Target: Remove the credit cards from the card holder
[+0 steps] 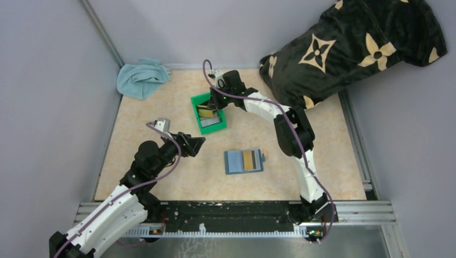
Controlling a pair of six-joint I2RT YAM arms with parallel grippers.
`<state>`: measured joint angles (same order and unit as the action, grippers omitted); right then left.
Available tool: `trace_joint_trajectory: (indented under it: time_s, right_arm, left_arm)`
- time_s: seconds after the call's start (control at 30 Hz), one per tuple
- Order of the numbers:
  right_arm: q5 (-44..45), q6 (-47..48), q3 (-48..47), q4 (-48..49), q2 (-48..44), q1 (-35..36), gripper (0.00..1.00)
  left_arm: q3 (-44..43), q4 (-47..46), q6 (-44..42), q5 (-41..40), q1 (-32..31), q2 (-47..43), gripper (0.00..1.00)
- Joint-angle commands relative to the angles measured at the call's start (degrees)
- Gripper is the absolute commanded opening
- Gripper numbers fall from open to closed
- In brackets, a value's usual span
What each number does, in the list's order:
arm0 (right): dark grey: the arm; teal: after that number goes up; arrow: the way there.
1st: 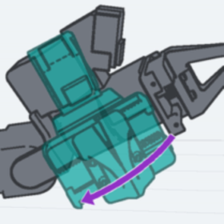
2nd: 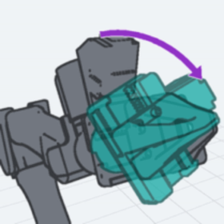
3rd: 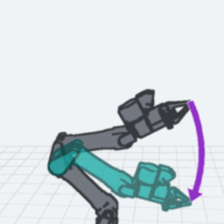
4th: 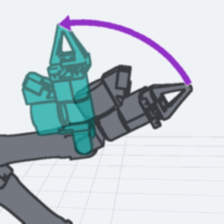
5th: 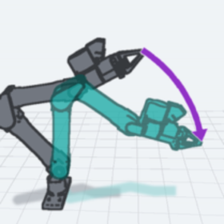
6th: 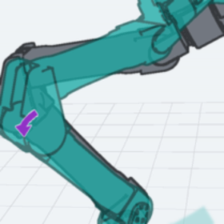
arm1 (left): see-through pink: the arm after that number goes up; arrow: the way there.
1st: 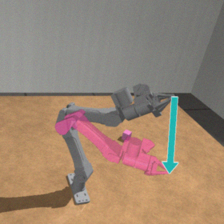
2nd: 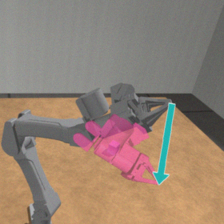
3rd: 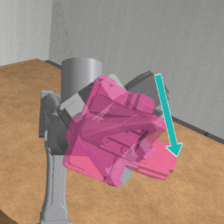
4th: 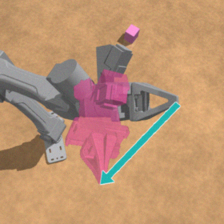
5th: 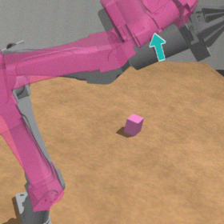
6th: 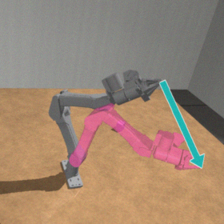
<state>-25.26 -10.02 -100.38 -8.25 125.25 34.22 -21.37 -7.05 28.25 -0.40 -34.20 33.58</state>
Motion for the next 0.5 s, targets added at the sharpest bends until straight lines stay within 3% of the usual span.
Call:
trace_joint_trajectory:
  time_s: [0.0,0.47]
  right_arm:
    - [0.9,3.0,-6.9,-4.1,3.0,0.6,0.0]
    - [4.9,5.2,-16.5,-7.8,9.3,0.6,0.0]
  left_arm:
    - [0.6,2.7,-1.2,-1.7,0.4,-1.8,0.88]
    - [0.6,5.9,-0.8,-2.6,0.6,-3.5,0.88]
